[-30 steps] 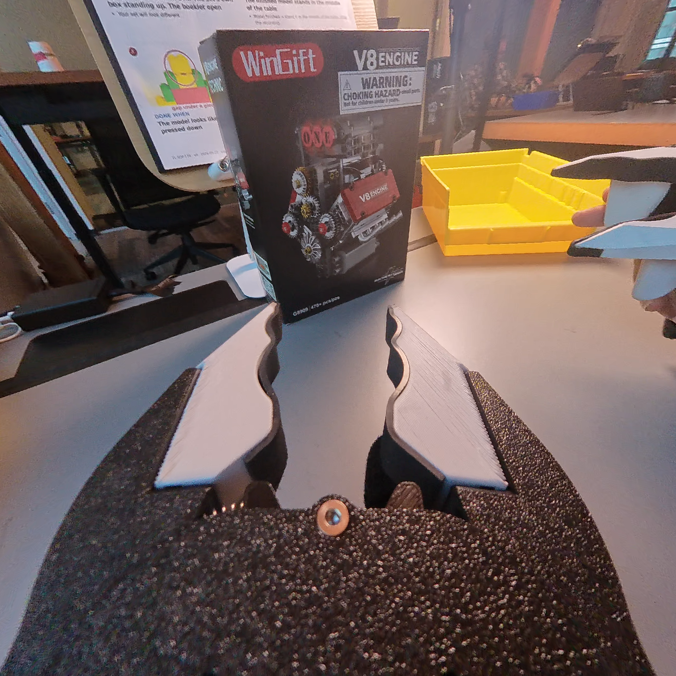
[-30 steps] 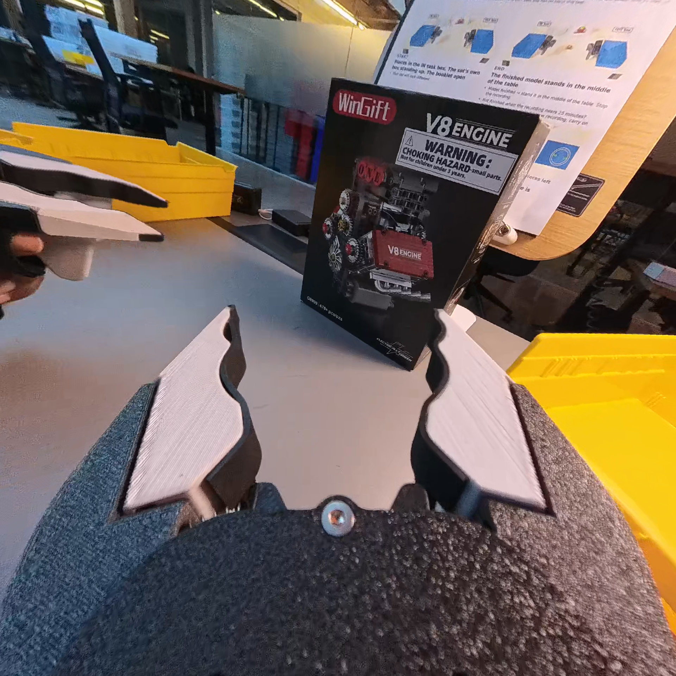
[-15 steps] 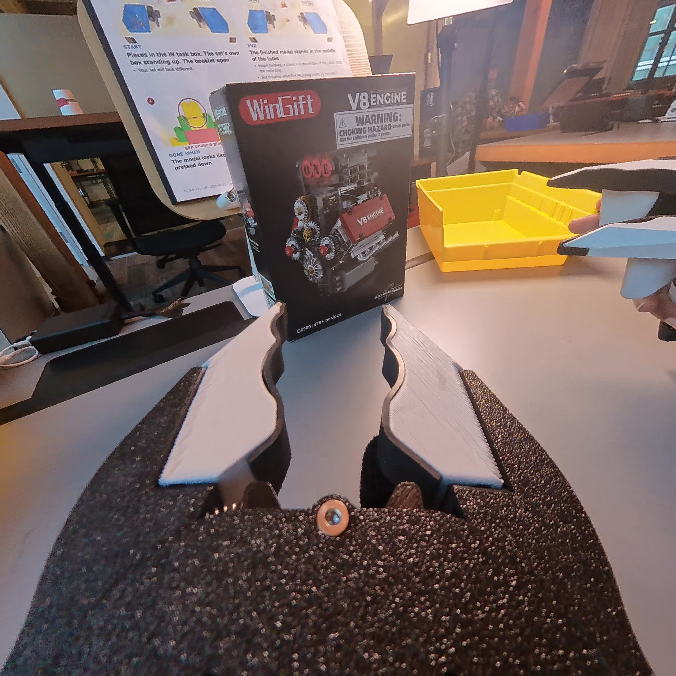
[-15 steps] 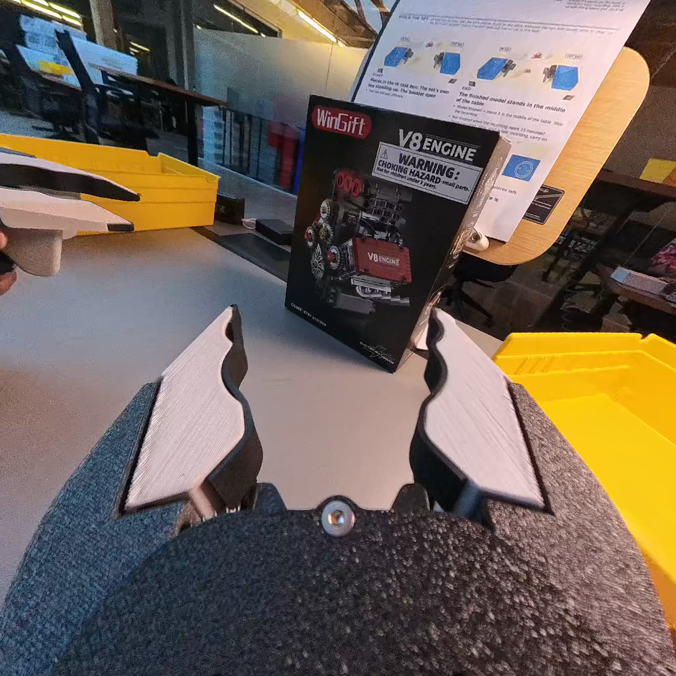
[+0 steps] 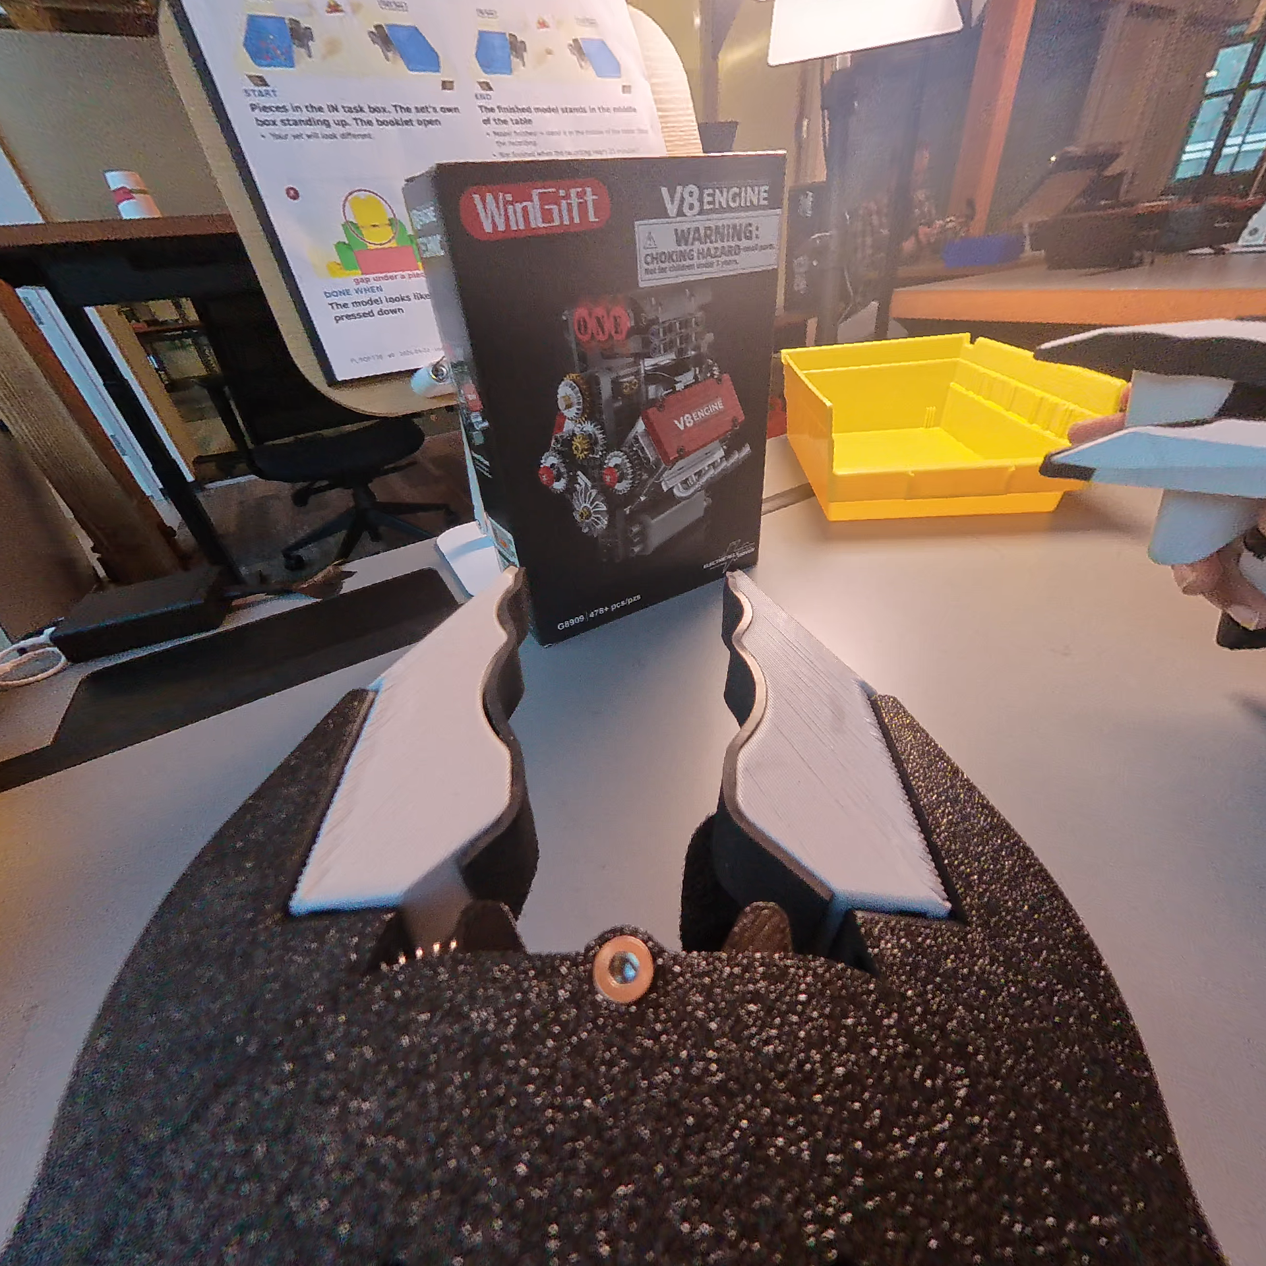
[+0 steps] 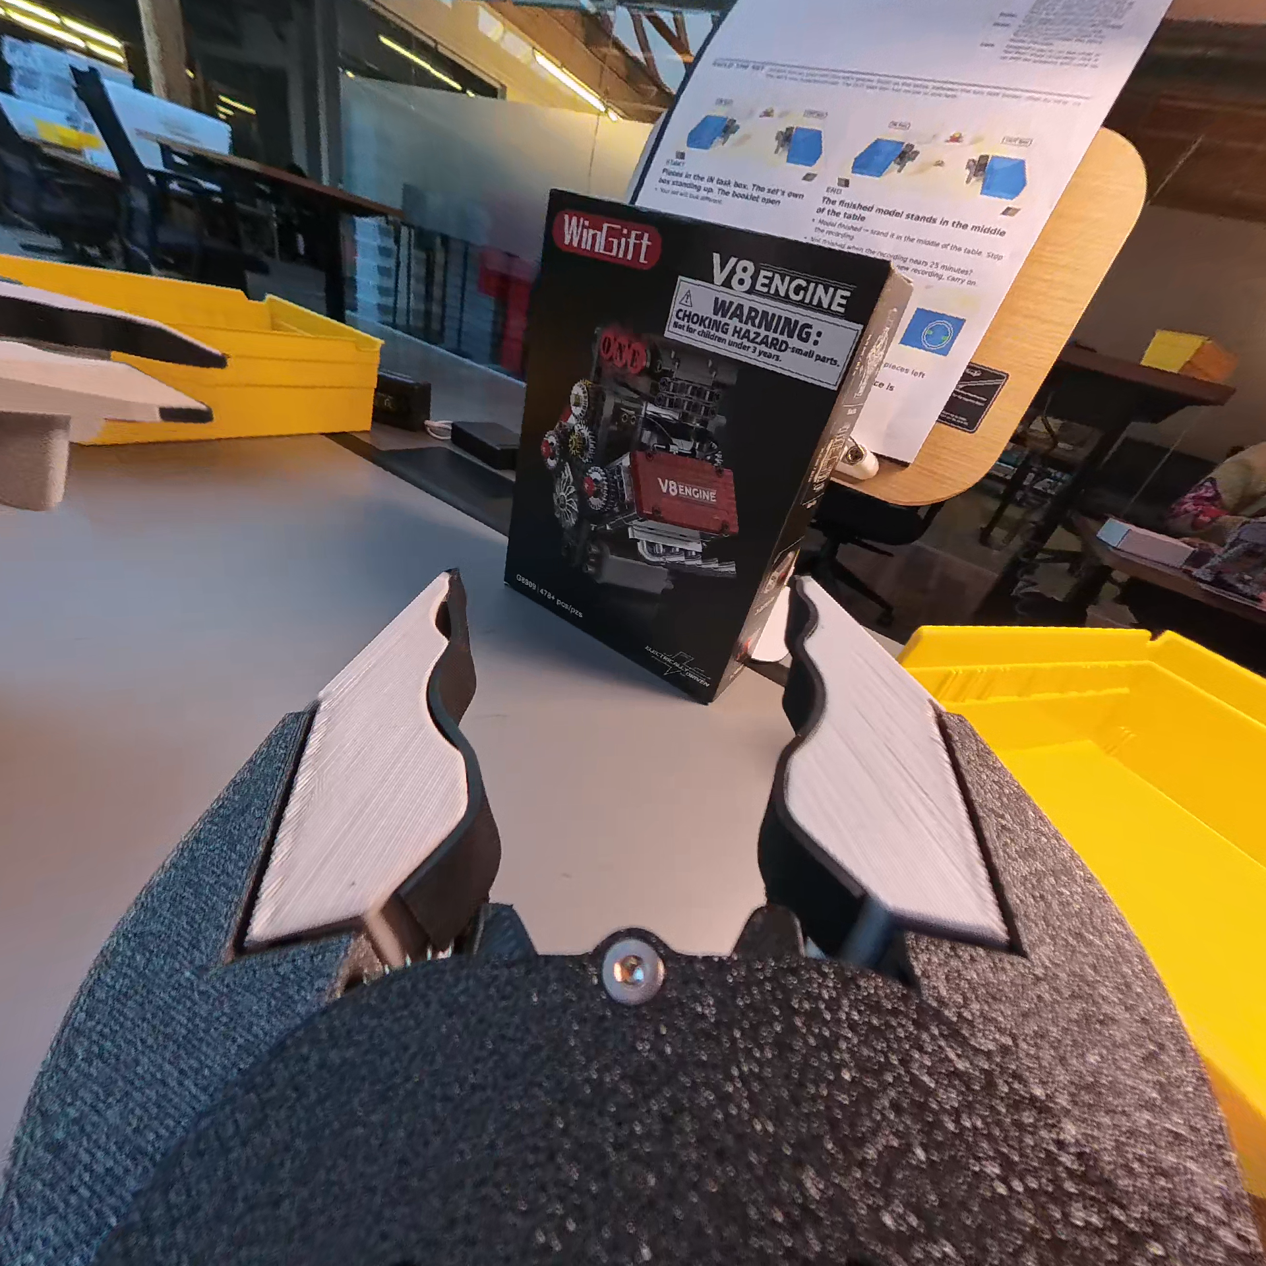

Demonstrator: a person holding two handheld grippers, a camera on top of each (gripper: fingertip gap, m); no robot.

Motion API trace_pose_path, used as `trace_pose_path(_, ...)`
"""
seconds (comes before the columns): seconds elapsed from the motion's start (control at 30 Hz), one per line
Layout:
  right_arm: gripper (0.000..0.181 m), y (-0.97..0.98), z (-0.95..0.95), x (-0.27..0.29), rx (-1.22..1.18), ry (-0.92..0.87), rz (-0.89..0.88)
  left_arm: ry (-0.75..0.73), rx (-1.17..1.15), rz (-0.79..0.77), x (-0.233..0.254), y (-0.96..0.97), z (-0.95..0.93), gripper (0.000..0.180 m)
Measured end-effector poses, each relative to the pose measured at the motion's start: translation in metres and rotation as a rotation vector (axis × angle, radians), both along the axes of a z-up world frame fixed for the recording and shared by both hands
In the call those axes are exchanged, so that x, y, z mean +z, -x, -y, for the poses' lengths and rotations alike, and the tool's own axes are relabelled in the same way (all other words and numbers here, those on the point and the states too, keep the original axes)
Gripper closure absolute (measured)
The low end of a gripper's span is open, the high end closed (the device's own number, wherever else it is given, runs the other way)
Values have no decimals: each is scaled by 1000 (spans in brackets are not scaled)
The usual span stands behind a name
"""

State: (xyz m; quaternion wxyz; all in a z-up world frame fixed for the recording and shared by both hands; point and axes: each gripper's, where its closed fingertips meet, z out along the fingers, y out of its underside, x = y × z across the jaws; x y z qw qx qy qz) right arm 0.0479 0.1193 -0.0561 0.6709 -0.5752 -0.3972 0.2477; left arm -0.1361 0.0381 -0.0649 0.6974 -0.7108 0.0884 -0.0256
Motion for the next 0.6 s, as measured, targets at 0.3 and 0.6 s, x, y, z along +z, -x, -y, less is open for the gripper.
trace_pose_path(0.3, 92, 13, 9, -8, 21, 3, 22, -16, -1, 31, 5, 5, 2, 124)
trace_pose_path(0.6, 94, 16, 12, -20, 46, 24, 56, 13, -50, -16, -6, -13, 1, 131)
